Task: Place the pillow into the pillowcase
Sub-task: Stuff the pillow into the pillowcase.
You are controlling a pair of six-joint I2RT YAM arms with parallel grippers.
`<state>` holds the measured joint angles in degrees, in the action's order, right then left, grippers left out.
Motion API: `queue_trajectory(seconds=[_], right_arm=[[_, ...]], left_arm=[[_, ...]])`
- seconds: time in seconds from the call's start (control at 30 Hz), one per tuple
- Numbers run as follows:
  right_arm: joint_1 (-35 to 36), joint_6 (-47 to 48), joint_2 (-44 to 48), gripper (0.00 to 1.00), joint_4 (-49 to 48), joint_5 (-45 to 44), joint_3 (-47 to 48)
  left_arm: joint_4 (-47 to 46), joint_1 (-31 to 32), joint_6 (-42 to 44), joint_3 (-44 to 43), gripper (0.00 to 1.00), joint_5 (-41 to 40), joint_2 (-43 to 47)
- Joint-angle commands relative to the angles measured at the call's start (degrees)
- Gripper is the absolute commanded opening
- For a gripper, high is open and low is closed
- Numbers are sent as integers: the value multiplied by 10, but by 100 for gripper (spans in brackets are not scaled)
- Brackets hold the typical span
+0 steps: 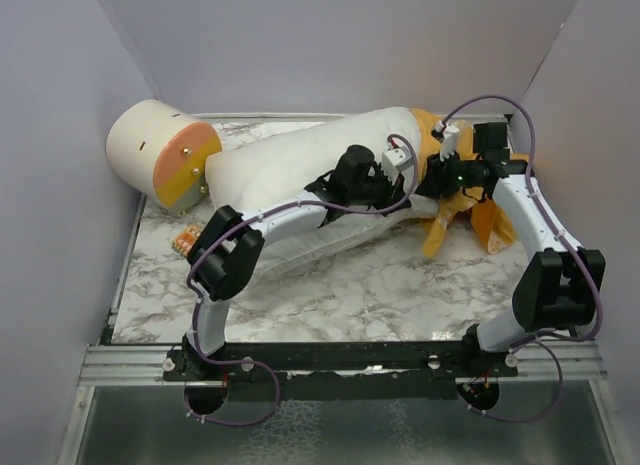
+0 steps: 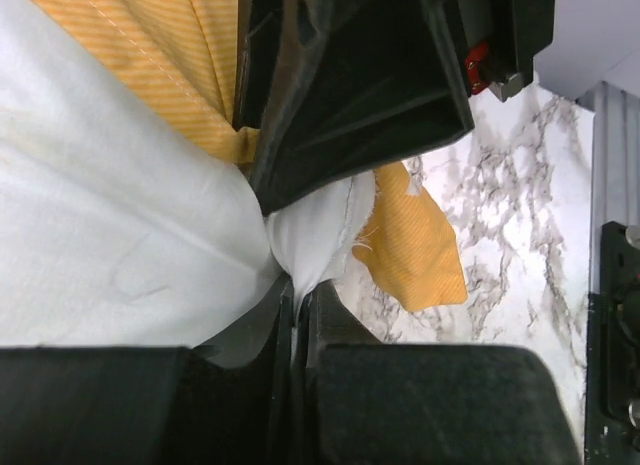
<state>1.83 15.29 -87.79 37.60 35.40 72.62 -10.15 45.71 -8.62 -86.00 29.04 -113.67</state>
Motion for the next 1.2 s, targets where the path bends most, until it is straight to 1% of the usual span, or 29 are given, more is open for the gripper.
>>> queue_trajectory(seconds=[0.0,0.03,0.13,0.2,0.23,0.37,0.53,0.67,0.73,0.8,0.87,0.93,1.0,1.1,1.17], right_arm=[[0,43,20,33,14,37,33],[-1,49,27,41,24,51,44],[-15,55,63,57,39,77,67],[-33,56,87,65,49,91,71],[-46,59,97,68,57,99,72],[-113,78,134,72,92,139,66],[-188,110,181,73,133,159,41],[-214,129,211,73,164,160,0],[-214,112,226,73,150,162,-38],[-214,88,237,74,104,175,-92],[-214,60,246,82,17,173,-149],[-214,44,254,92,-75,173,-205],[-214,20,264,99,-176,184,-256],[-213,-47,273,100,-359,228,-349],[-211,-98,264,100,-494,221,-403]], left_arm=[[-124,-7,-66,-7,0,78,65],[-120,-8,-66,-7,0,77,65],[-105,-12,-68,-6,0,75,63],[-105,-19,-81,-3,0,74,60],[-108,-22,-93,-1,0,76,58],[-131,-39,-145,-3,0,87,48],[-164,-56,-209,-17,0,94,36],[-198,-66,-252,-21,0,95,26],[-215,-71,-279,-25,0,97,17],[-236,-74,-303,-32,0,101,7],[-251,-74,-322,-43,0,108,-3],[-261,-76,-339,-54,0,115,-14],[-267,-77,-352,-65,0,122,-23],[-280,-81,-369,-73,0,127,-29],[-289,-83,-380,-78,0,132,-34]])
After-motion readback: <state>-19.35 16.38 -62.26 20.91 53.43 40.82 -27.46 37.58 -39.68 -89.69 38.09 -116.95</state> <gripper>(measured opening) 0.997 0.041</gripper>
